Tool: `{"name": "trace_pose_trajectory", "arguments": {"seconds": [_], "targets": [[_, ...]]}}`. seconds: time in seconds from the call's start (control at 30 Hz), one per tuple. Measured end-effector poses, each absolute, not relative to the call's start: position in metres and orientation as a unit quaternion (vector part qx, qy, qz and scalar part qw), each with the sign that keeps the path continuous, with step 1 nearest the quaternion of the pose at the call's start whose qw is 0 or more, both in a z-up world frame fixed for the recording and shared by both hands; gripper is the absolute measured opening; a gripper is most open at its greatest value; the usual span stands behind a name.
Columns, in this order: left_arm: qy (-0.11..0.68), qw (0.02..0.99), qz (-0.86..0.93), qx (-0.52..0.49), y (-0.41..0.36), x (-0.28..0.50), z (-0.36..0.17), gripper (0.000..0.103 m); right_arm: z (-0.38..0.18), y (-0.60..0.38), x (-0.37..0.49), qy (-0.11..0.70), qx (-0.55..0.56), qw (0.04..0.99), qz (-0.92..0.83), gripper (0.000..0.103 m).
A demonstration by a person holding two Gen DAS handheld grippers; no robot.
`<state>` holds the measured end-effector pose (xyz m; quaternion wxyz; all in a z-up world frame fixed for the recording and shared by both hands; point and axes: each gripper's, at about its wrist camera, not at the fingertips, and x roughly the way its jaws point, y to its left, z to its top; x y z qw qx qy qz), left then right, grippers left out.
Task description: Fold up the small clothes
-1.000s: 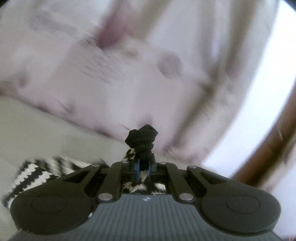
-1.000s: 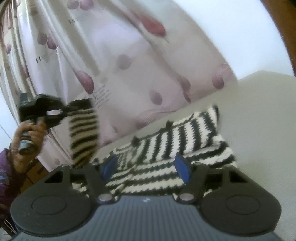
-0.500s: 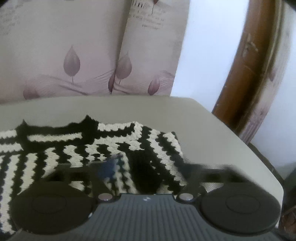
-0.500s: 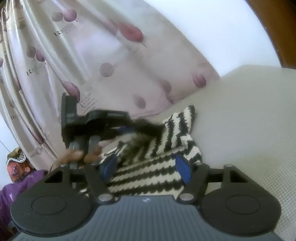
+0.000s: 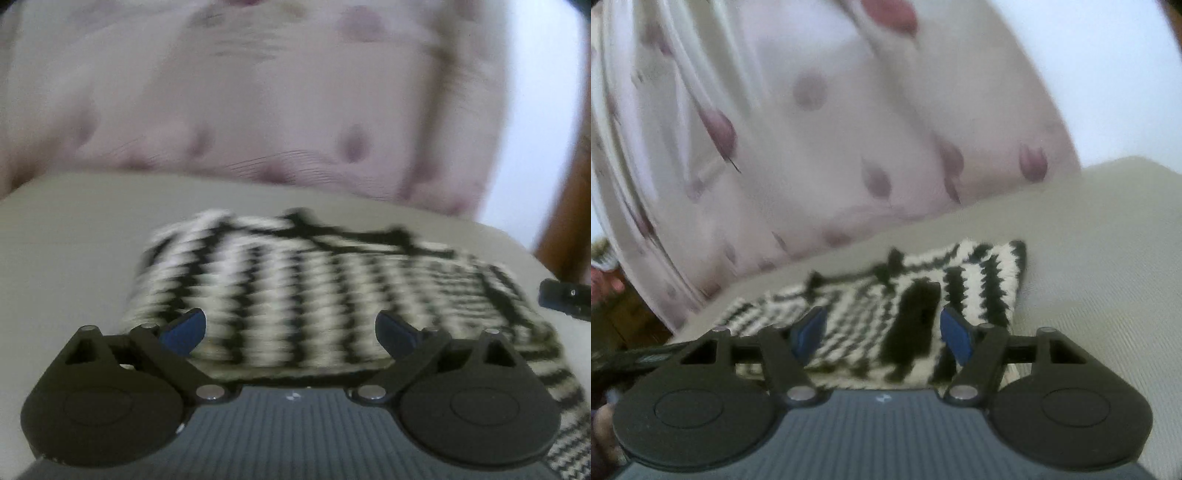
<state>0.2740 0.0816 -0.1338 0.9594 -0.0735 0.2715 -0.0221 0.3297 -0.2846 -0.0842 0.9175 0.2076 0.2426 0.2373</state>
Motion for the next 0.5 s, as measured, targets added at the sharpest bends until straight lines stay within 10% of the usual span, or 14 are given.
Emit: {"name": "trace_pose_trajectory", "arguments": {"seconds": [0.1,0.2,0.5], "targets": [[0.274,0.955,-0.007,-0.111,0.116,0.274,-0.138,0.097,-0.094,-0.262,0.368,0.289,0.185,0.91,0.231,0.055],[0.279,0.952,-0.005,-0.123,0.124,0.276,-0.146,0.097,-0.108,-0.24,0.39,0.324,0.162,0.905,0.222,0.013],[0.227,0.958,-0.05,-0.166,0.119,0.254,-0.122,0.103,-0.082,-0.267,0.374,0.228,0.096,0.959,0.141,0.007]]}}
